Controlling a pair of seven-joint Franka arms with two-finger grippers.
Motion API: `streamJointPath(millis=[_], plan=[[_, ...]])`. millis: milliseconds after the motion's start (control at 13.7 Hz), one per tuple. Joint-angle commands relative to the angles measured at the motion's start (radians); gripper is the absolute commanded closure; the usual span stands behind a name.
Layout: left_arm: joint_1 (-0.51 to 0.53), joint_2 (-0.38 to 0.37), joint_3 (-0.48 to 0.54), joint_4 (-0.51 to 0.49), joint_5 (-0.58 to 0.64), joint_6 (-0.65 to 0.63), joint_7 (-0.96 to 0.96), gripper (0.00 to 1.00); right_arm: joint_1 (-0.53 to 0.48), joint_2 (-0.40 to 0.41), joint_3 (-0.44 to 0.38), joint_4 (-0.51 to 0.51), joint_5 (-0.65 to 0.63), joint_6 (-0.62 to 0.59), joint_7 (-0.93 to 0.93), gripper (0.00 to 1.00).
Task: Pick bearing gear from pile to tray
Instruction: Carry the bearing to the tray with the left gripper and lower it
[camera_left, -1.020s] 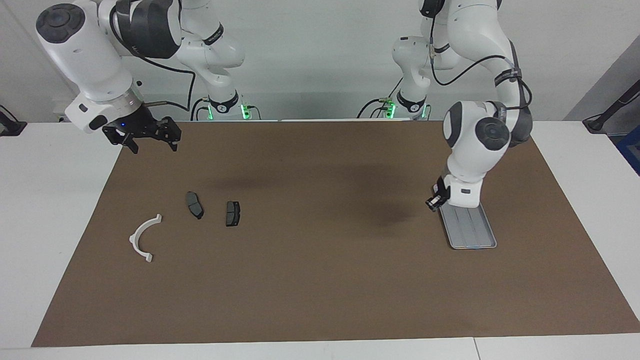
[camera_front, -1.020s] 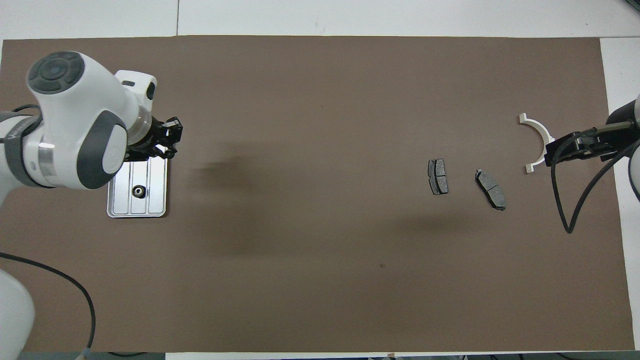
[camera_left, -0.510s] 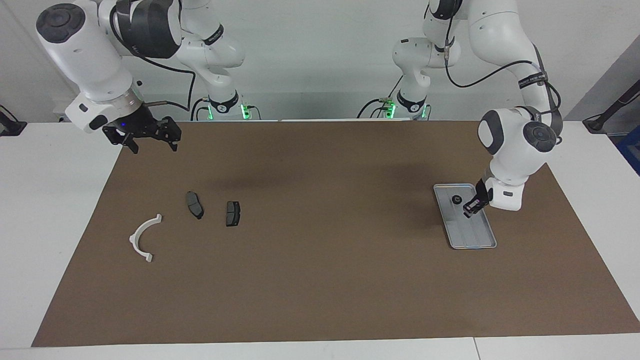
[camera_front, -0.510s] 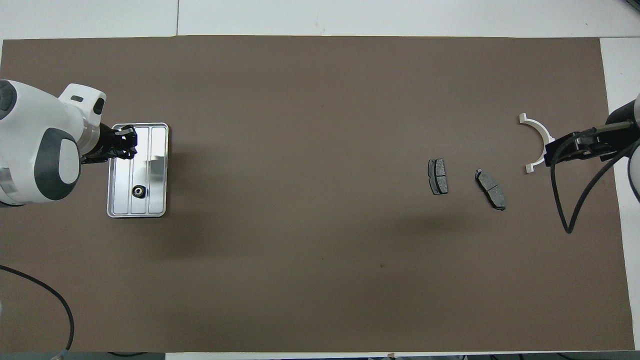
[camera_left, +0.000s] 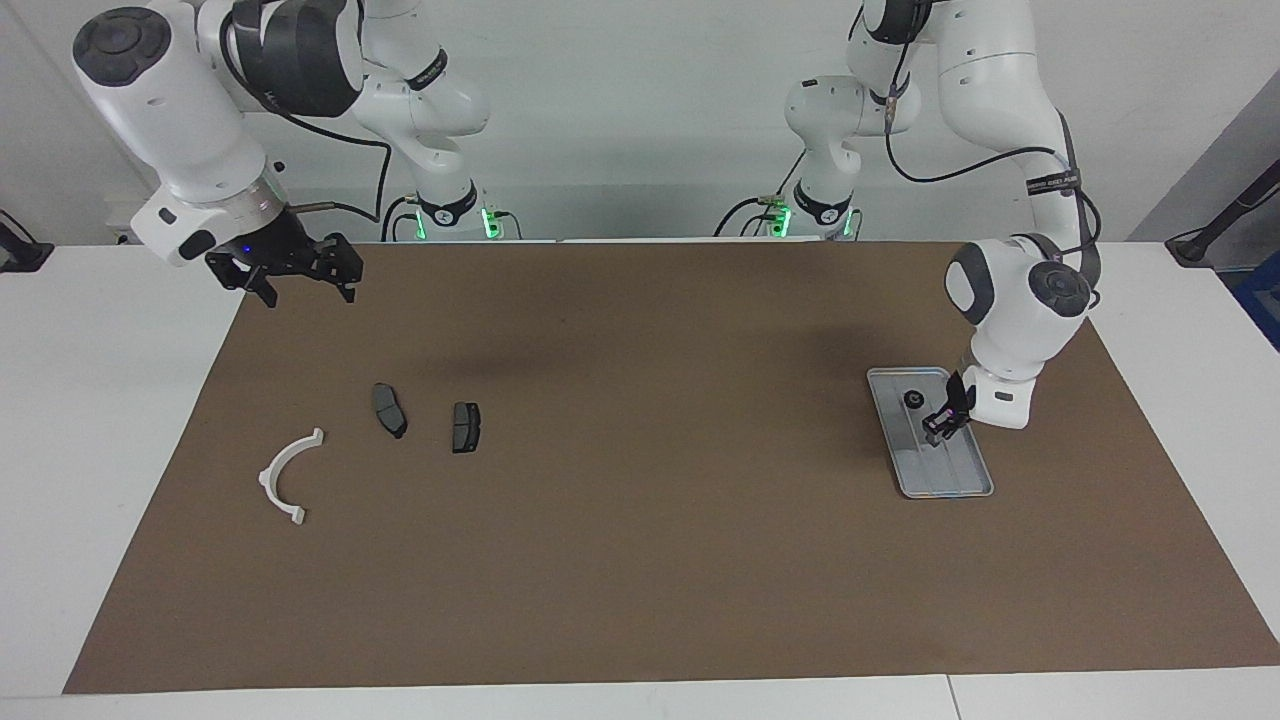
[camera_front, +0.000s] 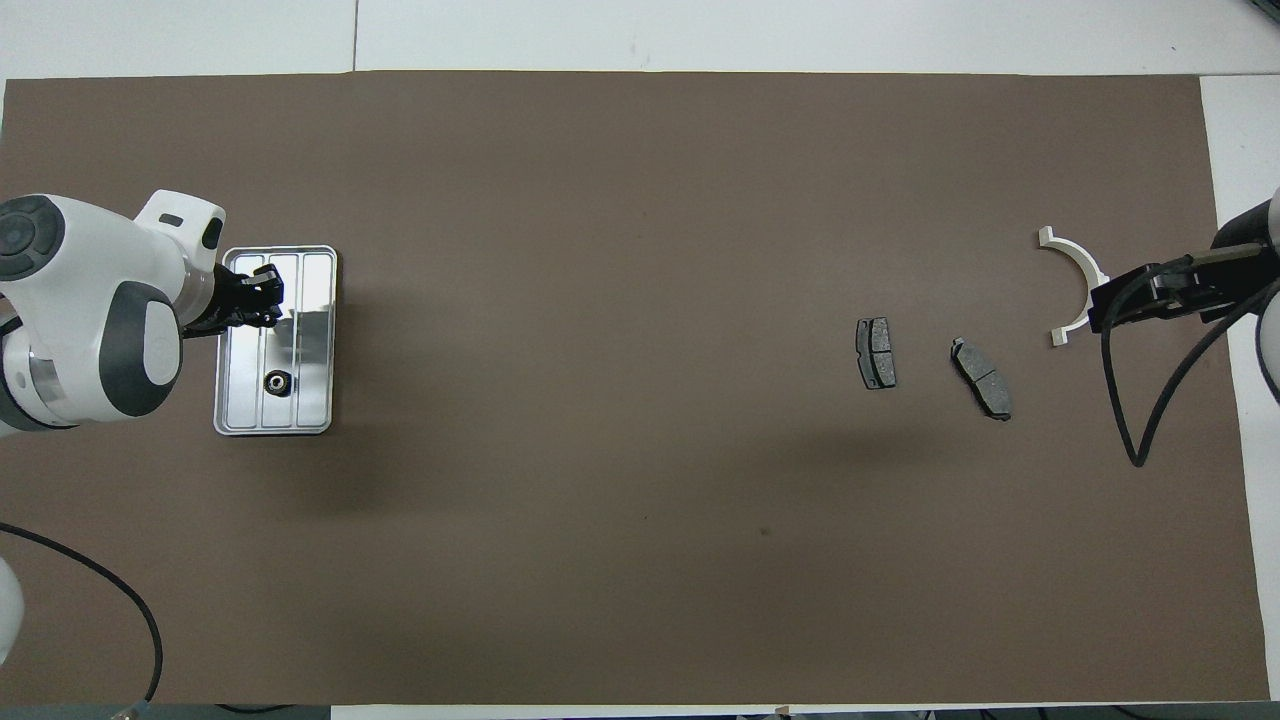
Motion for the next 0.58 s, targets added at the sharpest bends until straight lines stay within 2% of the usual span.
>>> streamJointPath(millis=[0,291,364,437,510], plan=[[0.012,0.009,-0.007,-0.031,0.003,0.064,0.017,1.0,-0.009,-0.023,0.004,-0.027,0.013,0.011,0.01,0.0],[0.009,0.024,-0.007,-0.034,0.003,0.078,0.017,0.99,-0.011,-0.023,0.004,-0.027,0.013,0.013,0.01,0.0],[0.009,0.024,-0.005,-0.034,0.003,0.077,0.017,0.92,-0.011,-0.023,0.004,-0.027,0.013,0.013,0.01,0.0],[0.01,0.024,-0.005,-0.034,0.003,0.077,0.017,0.62,-0.011,-0.023,0.004,-0.027,0.013,0.014,0.01,0.0],[0.01,0.023,-0.005,-0.033,0.003,0.074,0.019,0.08,-0.011,-0.023,0.004,-0.027,0.013,0.013,0.01,0.0]])
